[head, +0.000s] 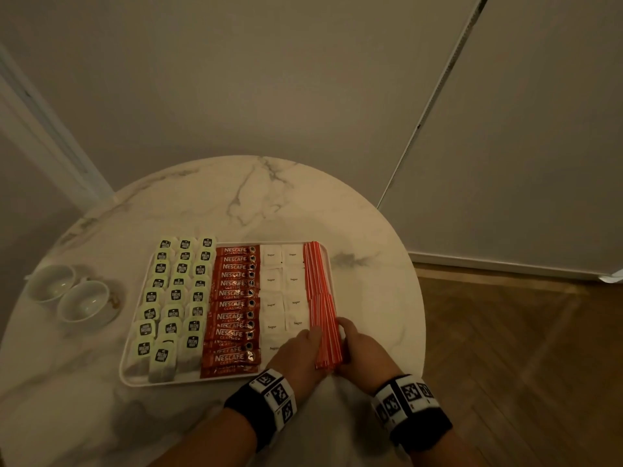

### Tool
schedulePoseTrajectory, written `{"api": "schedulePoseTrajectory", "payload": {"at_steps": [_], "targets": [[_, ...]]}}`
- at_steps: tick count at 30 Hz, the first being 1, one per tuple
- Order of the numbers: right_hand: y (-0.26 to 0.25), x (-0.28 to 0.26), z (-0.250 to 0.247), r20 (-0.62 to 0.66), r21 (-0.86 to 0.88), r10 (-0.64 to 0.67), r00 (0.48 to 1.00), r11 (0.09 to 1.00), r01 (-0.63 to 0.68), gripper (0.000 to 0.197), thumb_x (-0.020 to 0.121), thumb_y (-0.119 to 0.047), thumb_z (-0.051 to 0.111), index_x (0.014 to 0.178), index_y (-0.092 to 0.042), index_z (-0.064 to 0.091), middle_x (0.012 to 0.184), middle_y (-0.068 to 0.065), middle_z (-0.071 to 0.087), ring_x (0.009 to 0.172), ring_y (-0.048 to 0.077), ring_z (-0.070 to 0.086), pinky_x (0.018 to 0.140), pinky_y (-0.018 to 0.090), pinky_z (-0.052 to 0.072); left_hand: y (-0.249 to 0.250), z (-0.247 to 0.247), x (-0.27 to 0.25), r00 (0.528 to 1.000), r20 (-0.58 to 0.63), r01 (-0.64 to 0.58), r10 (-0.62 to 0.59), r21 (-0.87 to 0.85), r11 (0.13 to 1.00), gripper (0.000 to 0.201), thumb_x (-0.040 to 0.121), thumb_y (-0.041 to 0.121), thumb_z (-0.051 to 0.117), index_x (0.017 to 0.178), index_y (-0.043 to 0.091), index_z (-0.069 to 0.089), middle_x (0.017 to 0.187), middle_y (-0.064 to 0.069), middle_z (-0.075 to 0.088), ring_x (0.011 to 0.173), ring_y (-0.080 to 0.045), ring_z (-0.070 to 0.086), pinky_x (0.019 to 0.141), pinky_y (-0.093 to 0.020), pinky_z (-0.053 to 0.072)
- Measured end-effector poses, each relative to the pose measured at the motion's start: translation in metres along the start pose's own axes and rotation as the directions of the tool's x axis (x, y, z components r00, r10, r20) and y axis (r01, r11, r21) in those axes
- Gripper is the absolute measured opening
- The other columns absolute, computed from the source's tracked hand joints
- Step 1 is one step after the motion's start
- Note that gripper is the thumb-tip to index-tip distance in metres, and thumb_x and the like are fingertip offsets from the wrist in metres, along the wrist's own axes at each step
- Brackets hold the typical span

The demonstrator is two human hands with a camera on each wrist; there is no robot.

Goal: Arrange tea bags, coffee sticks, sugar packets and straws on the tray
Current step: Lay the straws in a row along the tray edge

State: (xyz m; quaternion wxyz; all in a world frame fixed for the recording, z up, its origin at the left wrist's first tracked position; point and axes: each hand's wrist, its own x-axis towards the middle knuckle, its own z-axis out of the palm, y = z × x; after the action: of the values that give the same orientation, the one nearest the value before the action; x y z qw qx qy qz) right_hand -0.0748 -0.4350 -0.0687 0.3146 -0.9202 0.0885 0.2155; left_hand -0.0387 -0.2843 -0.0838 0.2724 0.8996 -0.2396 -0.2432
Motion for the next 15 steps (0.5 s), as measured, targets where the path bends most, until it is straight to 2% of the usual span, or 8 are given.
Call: {"api": "schedulePoseTrajectory", "payload": {"at_steps": [7, 10, 12, 15], "targets": [[-0.0067, 0.0006, -0.0016, -0.007, -0.061, -0.025, 1.000, 0.998, 0.025, 0.076, 0.090, -0.031, 0.063, 0.149, -0.019, 0.018, 0.118, 0.004, 0.065, 0.102, 0.016, 0.064, 0.090, 0.025, 0.049, 0.0047, -0.0006, -0.0018, 1.000, -0.021, -0.023, 0.022, -0.050, 0.998, 0.045, 0.092, 0.034, 0.055, 0.131, 0.021, 0.037, 0.125, -0.002, 0.053, 0.107, -0.014, 0.056, 0.090, -0.020, 0.045], [-0.0058, -0.0020, -0.0038, 0.061, -0.075, -0.028, 0.998, 0.997, 0.033, 0.089, 0.083, -0.023, 0.070, 0.151, -0.020, 0.013, 0.123, 0.003, 0.062, 0.105, 0.016, 0.063, 0.093, 0.027, 0.049, 0.0060, 0.0024, -0.0032, 0.999, -0.038, -0.029, 0.026, -0.061, 0.998, 0.046, 0.090, 0.030, 0.058, 0.130, 0.022, 0.036, 0.126, -0.001, 0.051, 0.109, -0.013, 0.054, 0.093, -0.021, 0.045], [-0.0051, -0.0026, -0.0038, 0.071, -0.073, -0.036, 0.997, 0.996, 0.041, 0.097, 0.079, -0.028, 0.075, 0.151, -0.021, 0.010, 0.128, 0.002, 0.060, 0.110, 0.016, 0.061, 0.096, 0.028, 0.047, 0.0061, 0.0033, -0.0036, 0.999, -0.040, -0.027, 0.024, -0.072, 0.997, 0.046, 0.090, 0.031, 0.058, 0.130, 0.023, 0.036, 0.126, 0.000, 0.051, 0.109, -0.012, 0.053, 0.092, -0.021, 0.044], [-0.0060, -0.0014, -0.0027, 0.040, -0.081, -0.044, 0.998, 0.996, 0.048, 0.097, 0.080, -0.036, 0.074, 0.152, -0.019, 0.011, 0.133, 0.002, 0.057, 0.114, 0.016, 0.059, 0.098, 0.026, 0.044, 0.0054, 0.0021, -0.0025, 0.999, -0.038, -0.033, 0.030, -0.081, 0.996, 0.042, 0.092, 0.035, 0.055, 0.128, 0.023, 0.037, 0.125, 0.000, 0.051, 0.107, -0.012, 0.054, 0.089, -0.019, 0.043]]}}
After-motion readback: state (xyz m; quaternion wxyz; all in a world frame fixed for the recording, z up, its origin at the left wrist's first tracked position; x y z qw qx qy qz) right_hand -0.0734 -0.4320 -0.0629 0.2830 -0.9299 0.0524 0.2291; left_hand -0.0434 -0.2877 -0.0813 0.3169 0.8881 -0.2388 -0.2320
